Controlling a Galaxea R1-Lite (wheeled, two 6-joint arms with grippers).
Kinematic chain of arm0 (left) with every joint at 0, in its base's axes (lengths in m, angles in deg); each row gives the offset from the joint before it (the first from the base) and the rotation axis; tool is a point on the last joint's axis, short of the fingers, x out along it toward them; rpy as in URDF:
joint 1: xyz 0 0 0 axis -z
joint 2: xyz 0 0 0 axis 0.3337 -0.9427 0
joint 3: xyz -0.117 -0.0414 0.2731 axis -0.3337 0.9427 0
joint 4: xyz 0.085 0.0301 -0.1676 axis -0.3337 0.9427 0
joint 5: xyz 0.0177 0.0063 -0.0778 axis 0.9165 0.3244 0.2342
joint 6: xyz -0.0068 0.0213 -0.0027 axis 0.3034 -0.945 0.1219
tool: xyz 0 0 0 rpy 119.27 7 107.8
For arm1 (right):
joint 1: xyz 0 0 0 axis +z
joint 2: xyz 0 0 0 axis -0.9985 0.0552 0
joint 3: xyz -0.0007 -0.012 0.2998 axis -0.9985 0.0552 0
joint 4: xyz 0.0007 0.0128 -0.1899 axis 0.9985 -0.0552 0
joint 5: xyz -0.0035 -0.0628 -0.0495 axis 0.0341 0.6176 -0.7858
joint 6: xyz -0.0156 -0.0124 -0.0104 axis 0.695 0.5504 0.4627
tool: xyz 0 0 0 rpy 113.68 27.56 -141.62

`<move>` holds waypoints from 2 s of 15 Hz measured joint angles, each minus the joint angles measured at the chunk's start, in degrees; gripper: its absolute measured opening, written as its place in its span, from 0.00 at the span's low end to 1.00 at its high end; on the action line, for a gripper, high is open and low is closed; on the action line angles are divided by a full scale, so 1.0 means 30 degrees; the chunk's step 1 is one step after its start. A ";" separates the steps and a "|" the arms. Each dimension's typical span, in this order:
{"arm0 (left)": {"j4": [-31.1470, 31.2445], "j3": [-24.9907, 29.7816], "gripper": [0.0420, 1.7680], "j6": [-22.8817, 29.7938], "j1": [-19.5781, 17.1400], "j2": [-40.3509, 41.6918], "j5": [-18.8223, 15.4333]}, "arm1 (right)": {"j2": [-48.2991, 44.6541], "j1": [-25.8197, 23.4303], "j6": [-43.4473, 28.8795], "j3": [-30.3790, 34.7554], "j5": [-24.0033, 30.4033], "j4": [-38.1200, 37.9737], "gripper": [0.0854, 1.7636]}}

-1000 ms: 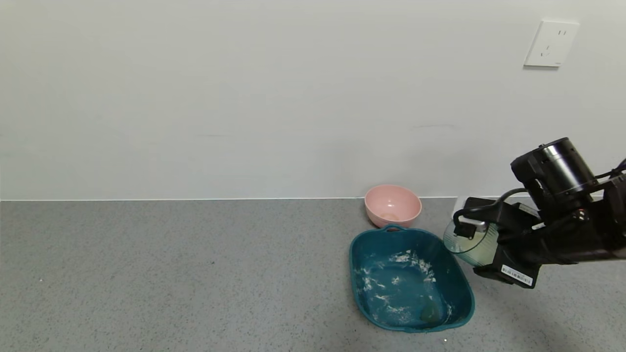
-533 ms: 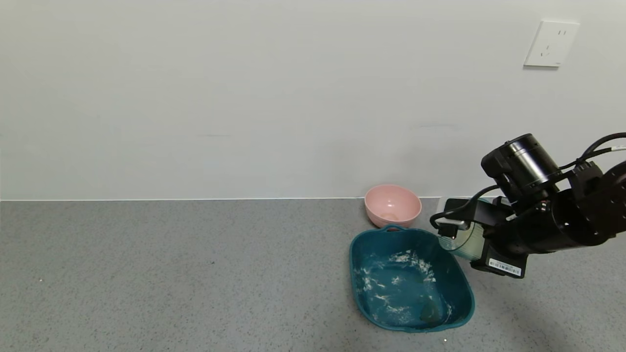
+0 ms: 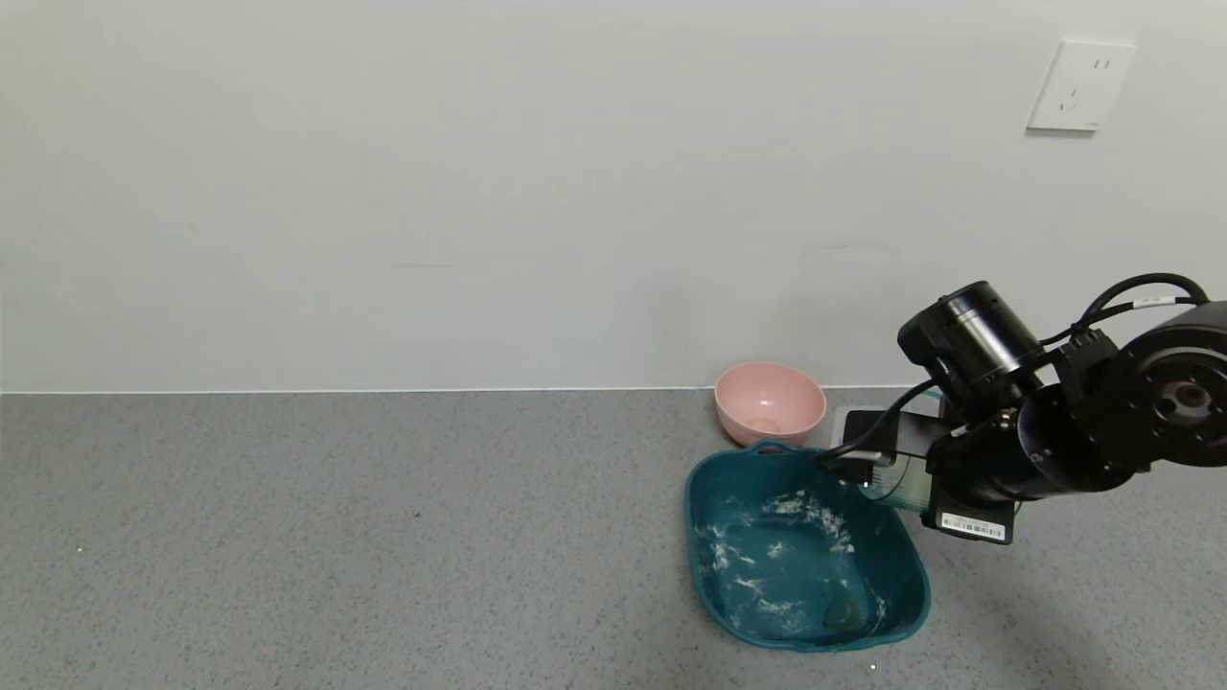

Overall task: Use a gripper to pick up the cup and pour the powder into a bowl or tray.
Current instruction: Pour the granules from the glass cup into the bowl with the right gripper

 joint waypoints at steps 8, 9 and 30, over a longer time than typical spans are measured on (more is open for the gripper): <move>0.0000 0.0000 0.97 -0.0008 0.0000 0.0000 0.0000 | 0.0597 0.1057 0.1625 -0.0394 -0.2438 0.0000 0.75; 0.0000 0.0000 0.97 0.0000 0.0000 0.0000 0.0000 | 0.0662 0.1170 0.1768 -0.0414 -0.2678 0.0008 0.75; 0.0008 0.0000 0.97 0.0000 0.0000 0.0000 -0.0008 | 0.1589 0.2418 0.6441 -0.1471 -0.6307 0.0081 0.75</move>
